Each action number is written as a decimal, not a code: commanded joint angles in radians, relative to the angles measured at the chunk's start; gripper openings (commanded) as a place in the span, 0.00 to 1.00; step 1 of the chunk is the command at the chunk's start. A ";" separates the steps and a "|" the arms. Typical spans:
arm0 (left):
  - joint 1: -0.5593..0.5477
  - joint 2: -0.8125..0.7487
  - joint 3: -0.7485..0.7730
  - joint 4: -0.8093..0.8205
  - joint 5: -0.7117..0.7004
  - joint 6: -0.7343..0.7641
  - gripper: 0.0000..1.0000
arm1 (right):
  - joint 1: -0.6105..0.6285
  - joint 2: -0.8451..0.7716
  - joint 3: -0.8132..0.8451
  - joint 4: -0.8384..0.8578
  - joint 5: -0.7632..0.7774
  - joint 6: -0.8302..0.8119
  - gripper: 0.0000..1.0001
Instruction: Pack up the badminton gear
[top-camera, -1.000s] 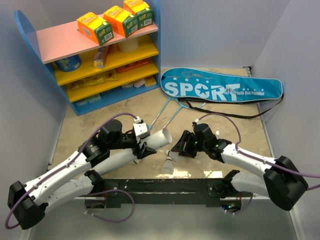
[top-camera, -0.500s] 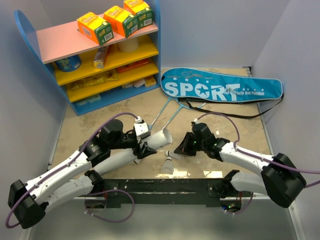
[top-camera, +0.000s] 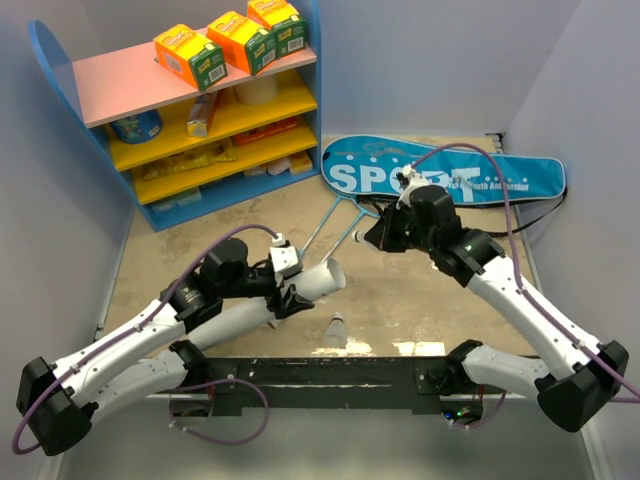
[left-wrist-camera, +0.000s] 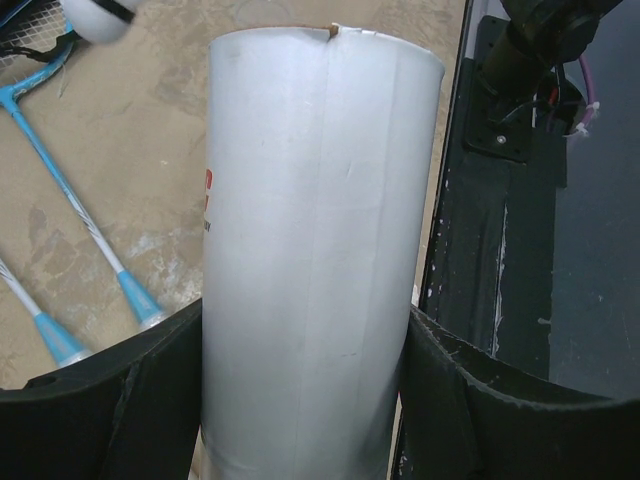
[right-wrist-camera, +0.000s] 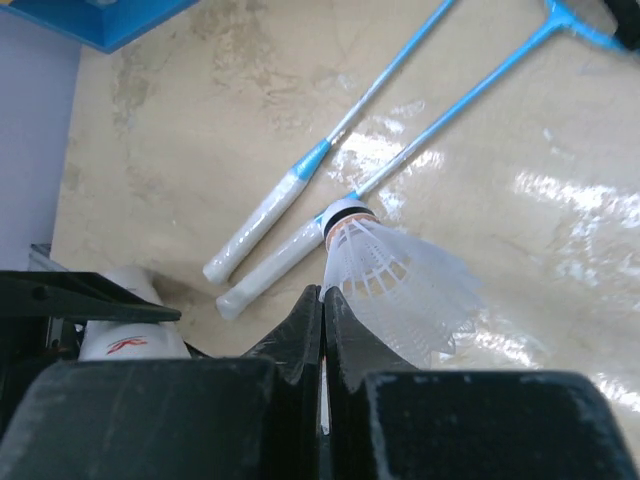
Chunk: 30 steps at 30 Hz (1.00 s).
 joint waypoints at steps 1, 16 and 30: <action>0.004 0.002 0.006 0.040 0.042 0.037 0.00 | -0.006 -0.029 0.169 -0.192 0.016 -0.199 0.00; 0.004 0.004 0.002 0.060 0.110 0.046 0.00 | -0.004 -0.111 0.280 -0.377 -0.375 -0.362 0.00; 0.004 -0.013 -0.002 0.069 0.117 0.042 0.00 | 0.032 -0.154 0.186 -0.285 -0.524 -0.308 0.00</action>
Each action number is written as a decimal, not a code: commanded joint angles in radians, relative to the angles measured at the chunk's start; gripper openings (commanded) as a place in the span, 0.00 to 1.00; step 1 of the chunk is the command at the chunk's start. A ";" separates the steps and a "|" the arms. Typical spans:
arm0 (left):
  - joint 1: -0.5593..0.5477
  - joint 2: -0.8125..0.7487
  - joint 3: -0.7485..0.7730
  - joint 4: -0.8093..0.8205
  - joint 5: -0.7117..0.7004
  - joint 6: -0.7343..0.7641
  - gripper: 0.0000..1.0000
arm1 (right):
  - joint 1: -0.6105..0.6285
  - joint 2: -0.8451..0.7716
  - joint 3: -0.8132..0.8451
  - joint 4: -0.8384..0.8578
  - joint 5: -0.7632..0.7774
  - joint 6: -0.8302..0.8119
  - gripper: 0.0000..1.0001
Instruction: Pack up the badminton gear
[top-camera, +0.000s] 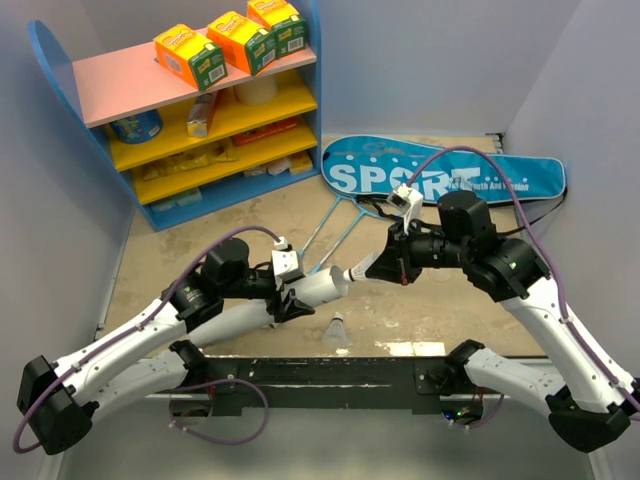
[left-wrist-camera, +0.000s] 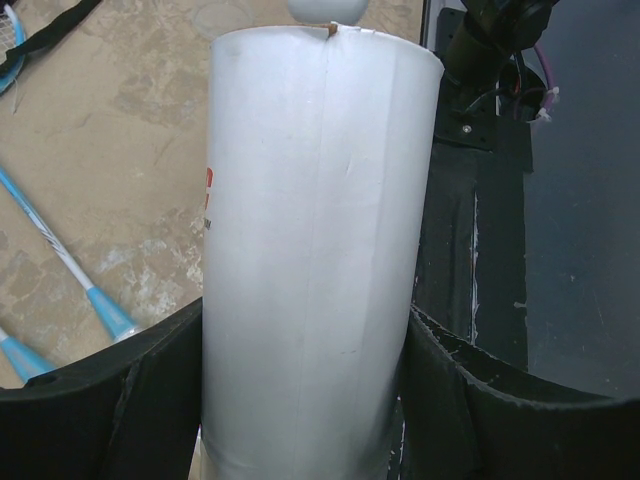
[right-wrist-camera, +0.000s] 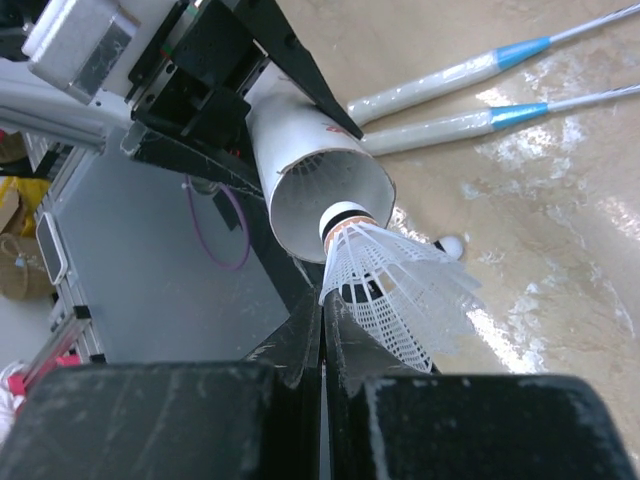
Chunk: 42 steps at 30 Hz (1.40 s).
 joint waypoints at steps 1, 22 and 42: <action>0.004 -0.026 0.000 0.069 0.032 0.020 0.00 | 0.018 -0.018 -0.039 0.072 -0.068 0.024 0.00; 0.004 -0.061 -0.007 0.086 0.076 0.015 0.00 | 0.133 0.088 -0.127 0.255 0.016 0.113 0.00; 0.004 -0.066 -0.006 0.098 0.095 0.012 0.00 | 0.281 0.149 -0.304 0.603 0.002 0.287 0.00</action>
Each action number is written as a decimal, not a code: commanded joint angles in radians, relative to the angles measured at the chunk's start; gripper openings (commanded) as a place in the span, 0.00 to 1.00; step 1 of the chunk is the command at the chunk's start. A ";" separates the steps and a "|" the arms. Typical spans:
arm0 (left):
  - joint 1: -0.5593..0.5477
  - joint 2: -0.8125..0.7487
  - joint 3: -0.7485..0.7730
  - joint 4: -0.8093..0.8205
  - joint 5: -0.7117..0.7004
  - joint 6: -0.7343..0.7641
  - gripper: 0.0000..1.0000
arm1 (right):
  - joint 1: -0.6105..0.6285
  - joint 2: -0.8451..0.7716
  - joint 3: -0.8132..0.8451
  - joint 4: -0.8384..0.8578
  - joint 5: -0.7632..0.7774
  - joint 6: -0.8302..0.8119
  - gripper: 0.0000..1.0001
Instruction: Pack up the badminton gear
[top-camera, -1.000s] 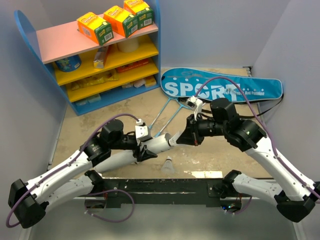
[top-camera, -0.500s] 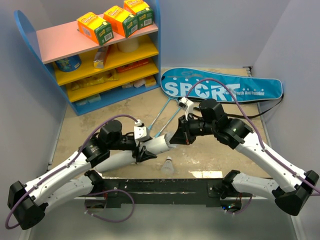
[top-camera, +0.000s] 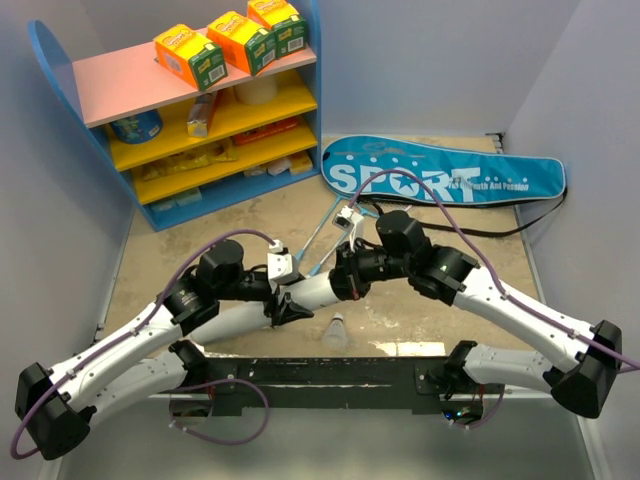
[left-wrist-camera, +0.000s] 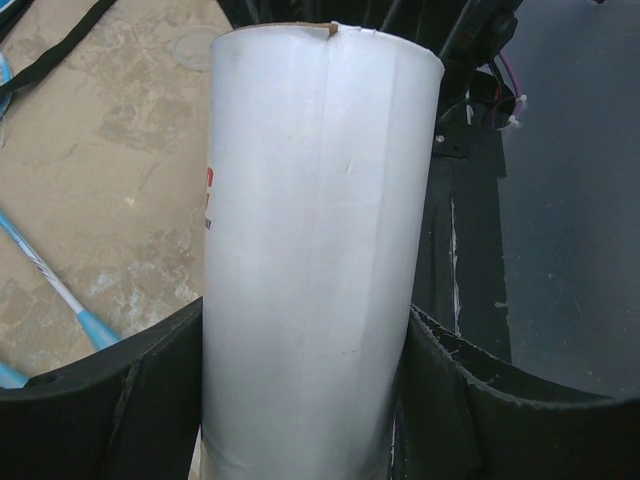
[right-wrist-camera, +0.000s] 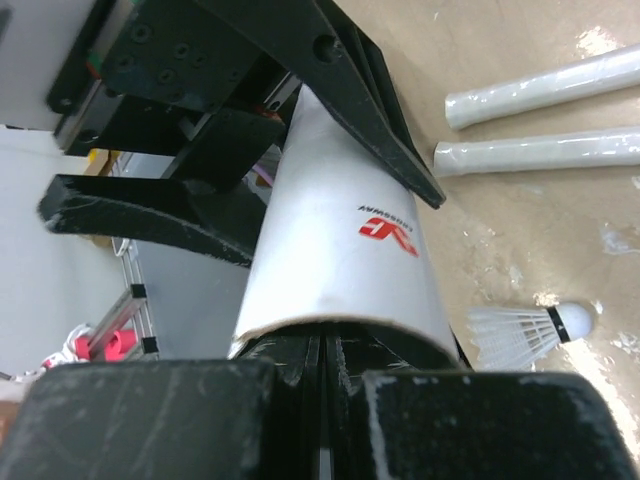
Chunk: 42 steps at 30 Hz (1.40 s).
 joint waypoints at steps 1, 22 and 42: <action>-0.001 -0.024 0.000 0.085 0.041 0.012 0.00 | 0.042 0.001 -0.078 0.175 0.013 0.091 0.00; 0.001 -0.019 0.000 0.085 0.034 0.009 0.00 | 0.097 -0.156 0.033 -0.038 0.249 0.087 0.66; -0.001 -0.033 0.005 0.076 -0.093 0.000 0.00 | 0.096 -0.410 -0.205 -0.276 0.621 0.413 0.69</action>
